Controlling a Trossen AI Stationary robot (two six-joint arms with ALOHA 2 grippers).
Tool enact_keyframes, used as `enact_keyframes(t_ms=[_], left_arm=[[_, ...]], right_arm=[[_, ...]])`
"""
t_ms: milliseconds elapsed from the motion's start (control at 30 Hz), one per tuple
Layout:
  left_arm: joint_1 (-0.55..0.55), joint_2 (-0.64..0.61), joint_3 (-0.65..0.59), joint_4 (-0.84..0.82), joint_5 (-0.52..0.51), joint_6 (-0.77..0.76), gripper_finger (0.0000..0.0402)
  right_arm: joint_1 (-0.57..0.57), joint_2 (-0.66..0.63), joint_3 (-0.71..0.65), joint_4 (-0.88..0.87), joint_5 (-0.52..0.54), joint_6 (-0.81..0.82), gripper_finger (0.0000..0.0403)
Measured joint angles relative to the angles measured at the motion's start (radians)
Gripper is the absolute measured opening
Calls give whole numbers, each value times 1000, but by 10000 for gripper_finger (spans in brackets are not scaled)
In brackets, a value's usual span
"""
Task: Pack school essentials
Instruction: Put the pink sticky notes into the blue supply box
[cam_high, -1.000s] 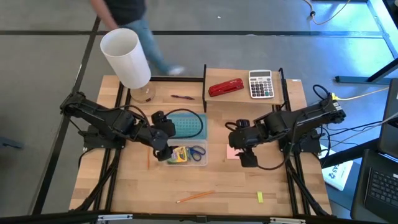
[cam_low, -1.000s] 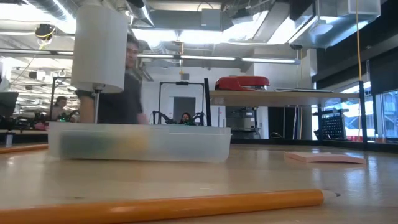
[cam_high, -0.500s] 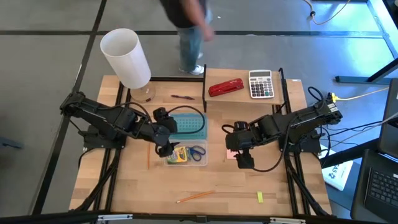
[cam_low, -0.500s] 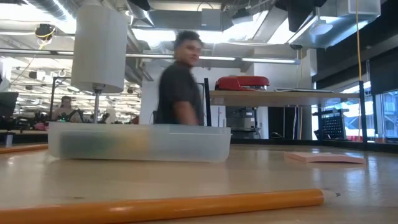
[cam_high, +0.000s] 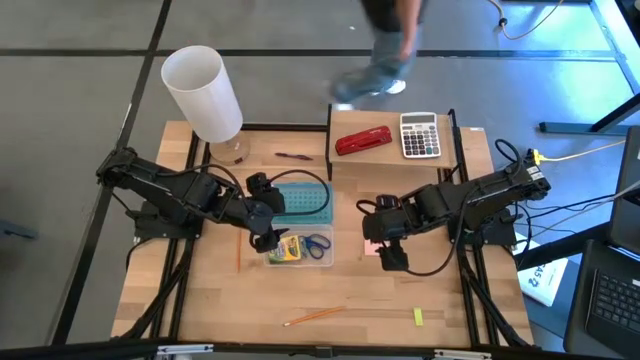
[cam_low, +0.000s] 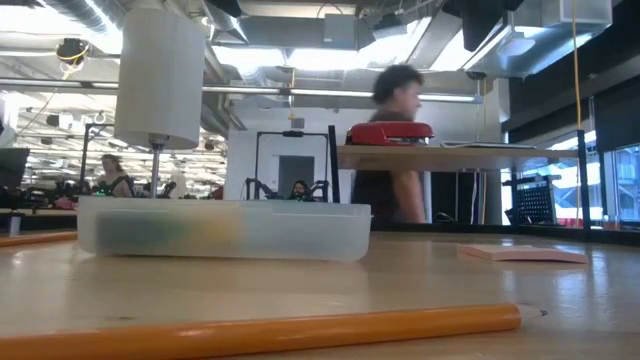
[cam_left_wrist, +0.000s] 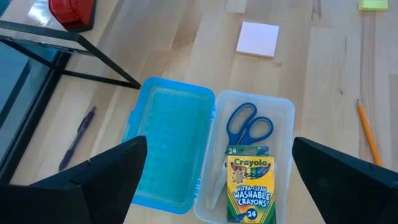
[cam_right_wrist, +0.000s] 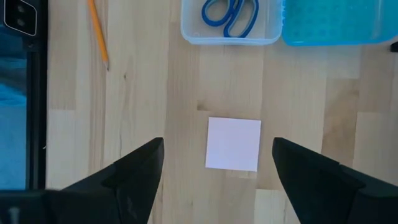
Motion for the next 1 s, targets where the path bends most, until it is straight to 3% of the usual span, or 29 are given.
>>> enact_keyframes(t_ms=[500, 800, 1000], left_arm=[[0, 0, 0, 0, 0, 0, 396], [0, 0, 0, 0, 0, 0, 396], [0, 0, 0, 0, 0, 0, 396]], right_arm=[[0, 0, 0, -30, 1, 81, 302], [1, 0, 0, -44, 19, 55, 392], [34, -37, -119, 31, 26, 95, 391]])
